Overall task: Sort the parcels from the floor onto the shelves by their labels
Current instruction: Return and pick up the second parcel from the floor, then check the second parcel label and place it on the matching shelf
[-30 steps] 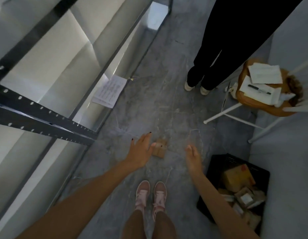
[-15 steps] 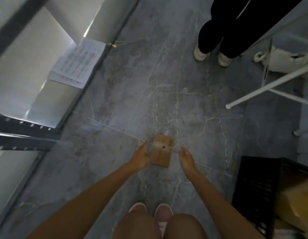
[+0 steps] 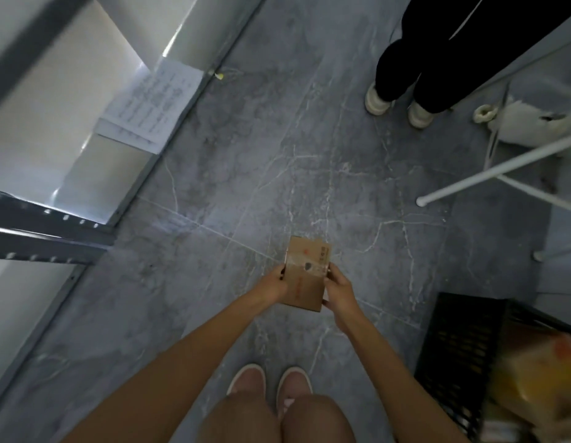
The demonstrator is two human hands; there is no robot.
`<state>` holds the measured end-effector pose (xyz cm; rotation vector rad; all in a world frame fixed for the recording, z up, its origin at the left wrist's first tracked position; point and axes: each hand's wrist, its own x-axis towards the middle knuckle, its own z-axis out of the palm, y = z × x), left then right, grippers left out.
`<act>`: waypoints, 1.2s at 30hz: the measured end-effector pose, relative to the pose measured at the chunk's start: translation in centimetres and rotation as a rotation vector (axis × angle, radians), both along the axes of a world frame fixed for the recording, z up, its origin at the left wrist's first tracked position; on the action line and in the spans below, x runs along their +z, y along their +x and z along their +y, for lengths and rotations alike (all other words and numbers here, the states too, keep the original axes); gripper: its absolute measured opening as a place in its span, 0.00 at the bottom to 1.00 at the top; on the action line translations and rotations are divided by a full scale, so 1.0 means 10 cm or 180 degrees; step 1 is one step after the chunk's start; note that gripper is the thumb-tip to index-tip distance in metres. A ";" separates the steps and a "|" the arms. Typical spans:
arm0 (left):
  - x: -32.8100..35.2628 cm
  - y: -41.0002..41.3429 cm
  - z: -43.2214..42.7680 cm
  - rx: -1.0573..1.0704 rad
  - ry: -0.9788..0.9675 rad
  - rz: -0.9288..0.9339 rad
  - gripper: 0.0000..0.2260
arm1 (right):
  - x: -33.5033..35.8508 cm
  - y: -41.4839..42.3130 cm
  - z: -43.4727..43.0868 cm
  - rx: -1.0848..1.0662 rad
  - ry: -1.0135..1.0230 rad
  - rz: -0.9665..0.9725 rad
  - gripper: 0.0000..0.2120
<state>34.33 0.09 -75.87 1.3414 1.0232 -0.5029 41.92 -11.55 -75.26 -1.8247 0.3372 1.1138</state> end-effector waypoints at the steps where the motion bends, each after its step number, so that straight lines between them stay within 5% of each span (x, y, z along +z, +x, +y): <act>1: 0.26 -0.02 0.03 0.0015 0.0016 -0.0084 0.17 | 0.31 -0.01 0.01 -0.0015 0.0072 0.0025 0.18; 13: 4.06 -0.22 0.39 -0.0082 0.1148 -0.0901 0.19 | 4.31 -0.07 0.18 -0.0025 0.0726 -0.0148 0.22; 20: 6.04 -0.32 0.55 0.0470 0.1652 -0.1323 0.15 | 6.16 -0.16 0.37 0.0461 0.1109 -0.1080 0.21; 28: 7.56 -0.64 0.81 0.0964 0.2163 -0.1922 0.16 | 7.55 -0.22 0.88 0.0776 0.1764 -0.1687 0.22; 36: 8.12 -1.05 0.80 0.1740 0.2917 -0.2285 0.16 | 8.11 -0.47 1.04 0.1347 0.2220 -0.2534 0.22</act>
